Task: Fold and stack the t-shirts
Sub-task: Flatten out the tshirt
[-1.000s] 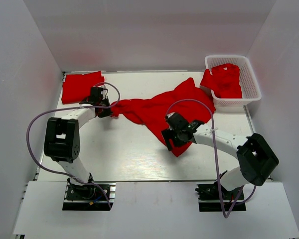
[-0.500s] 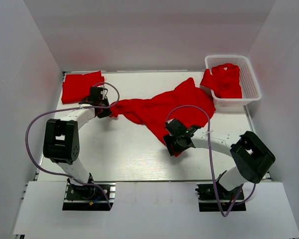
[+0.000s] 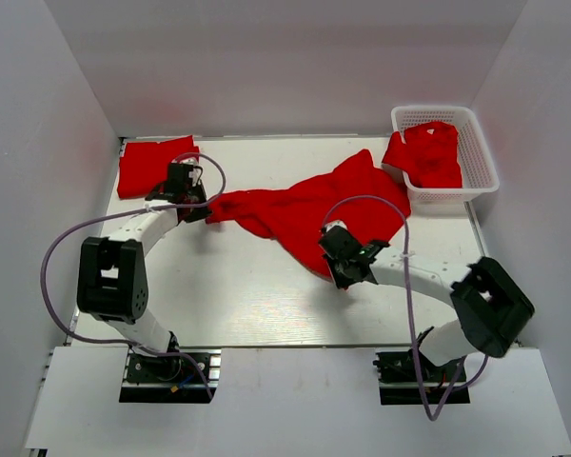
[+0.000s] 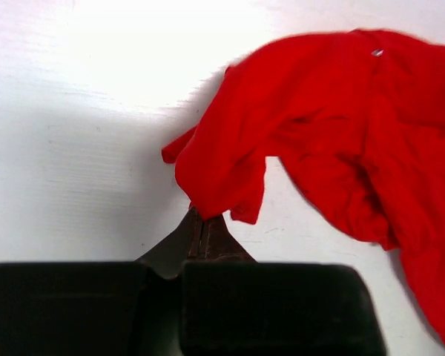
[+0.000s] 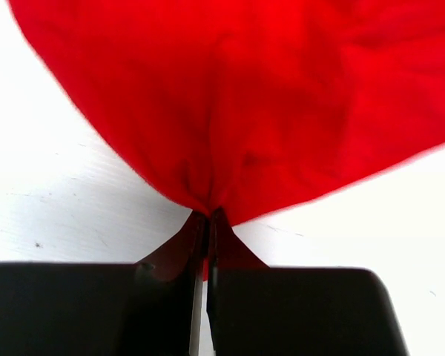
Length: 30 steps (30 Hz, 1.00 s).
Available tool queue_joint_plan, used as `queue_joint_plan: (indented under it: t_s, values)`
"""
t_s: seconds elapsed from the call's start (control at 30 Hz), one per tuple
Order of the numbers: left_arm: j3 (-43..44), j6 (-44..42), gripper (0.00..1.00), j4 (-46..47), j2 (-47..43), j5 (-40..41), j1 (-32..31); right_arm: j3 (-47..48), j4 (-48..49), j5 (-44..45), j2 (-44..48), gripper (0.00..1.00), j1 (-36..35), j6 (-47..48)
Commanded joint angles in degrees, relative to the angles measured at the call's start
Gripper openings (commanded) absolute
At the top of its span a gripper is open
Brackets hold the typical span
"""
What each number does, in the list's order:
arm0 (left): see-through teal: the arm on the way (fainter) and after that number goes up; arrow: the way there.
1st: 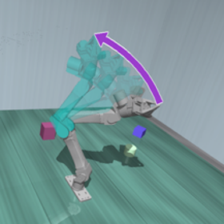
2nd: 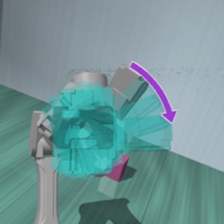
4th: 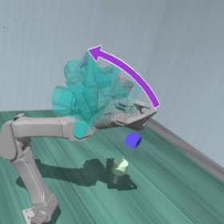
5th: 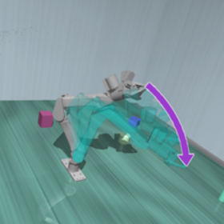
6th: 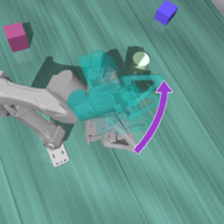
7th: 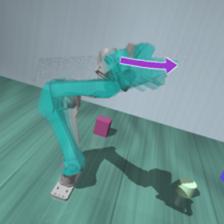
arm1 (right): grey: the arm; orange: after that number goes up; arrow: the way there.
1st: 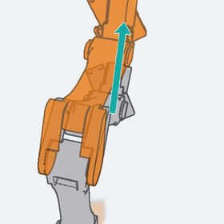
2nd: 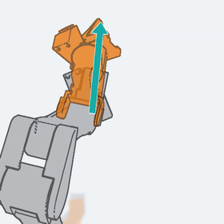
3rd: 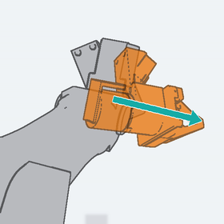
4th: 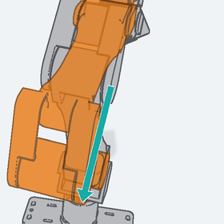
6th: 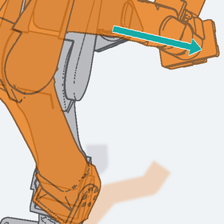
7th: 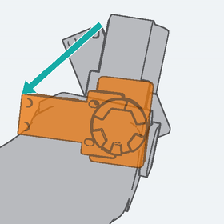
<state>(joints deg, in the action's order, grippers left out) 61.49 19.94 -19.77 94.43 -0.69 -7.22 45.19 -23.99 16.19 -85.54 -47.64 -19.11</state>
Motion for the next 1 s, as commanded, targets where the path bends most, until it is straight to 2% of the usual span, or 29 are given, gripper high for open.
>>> queue_joint_plan:
  t_s: [0.0, 0.03, 0.07, 0.17, 0.27, 0.43, 0.57, 0.63, 0.73, 0.8, 0.83, 0.97]
  values:
    - [3.1, -0.78, 0.0, -0.27, -7.66, -0.89, 0.37, 3.23, -2.9, 9.71, 8.18, 0.0, 0.62, -1.72]
    - [4.41, -0.78, 0.0, -0.27, -8.99, -0.89, 0.37, 4.2, -3.34, 11.66, 9.5, 0.0, 1.14, -1.8]
    - [5.21, -1.39, 0.0, -0.27, -10.22, -0.37, 0.37, 7.42, -4.39, 18.2, 12.47, 0.0, 2.01, -1.8]
    - [9.07, -2.01, 0.0, -1.32, -15.49, 3.57, 0.37, 12.89, -5.19, 25.62, 16.08, 0.0, 4.13, -0.31]
    - [14.25, -3.94, 0.0, -1.32, -19.36, 6.57, 0.37, 16.85, 0.49, 32.57, 18.12, 0.0, 7.46, 3.46]
    - [23.64, -8.07, 0.0, 0.52, -21.75, 8.24, 0.37, 25.9, 16.31, 37.68, 19.44, 0.0, 12.21, 18.37]
    - [31.92, -11.85, 0.0, -1.49, -21.75, 12.11, 0.37, 34.51, 23.28, 42.17, 20.49, 0.0, 14.59, 30.84]
    - [35.51, -13.26, 0.0, -2.03, -21.75, 12.72, 0.37, 38.81, 28.18, 41.56, 21.37, 0.0, 15.2, 35.0]
    - [39.39, -15.98, 0.0, -2.03, -24.38, 12.21, 0.37, 44.42, 29.0, 38.76, 22.95, 0.0, 15.38, 39.66]
    - [42.37, -17.56, 0.0, -1.5, -26.48, 11.5, 0.37, 47.34, 26.37, 35.25, 23.13, 0.0, 15.38, 41.43]
    - [43.52, -18.27, 0.0, -1.5, -27.19, 10.98, 0.37, 51.71, 25.23, 32.62, 22.96, 0.0, 15.21, 41.61]
    - [48.54, -22.39, 0.0, -0.89, -30.7, 8.7, -0.25, 60.25, 13.56, 24.25, 22.78, 0.0, 15.12, 43.72]
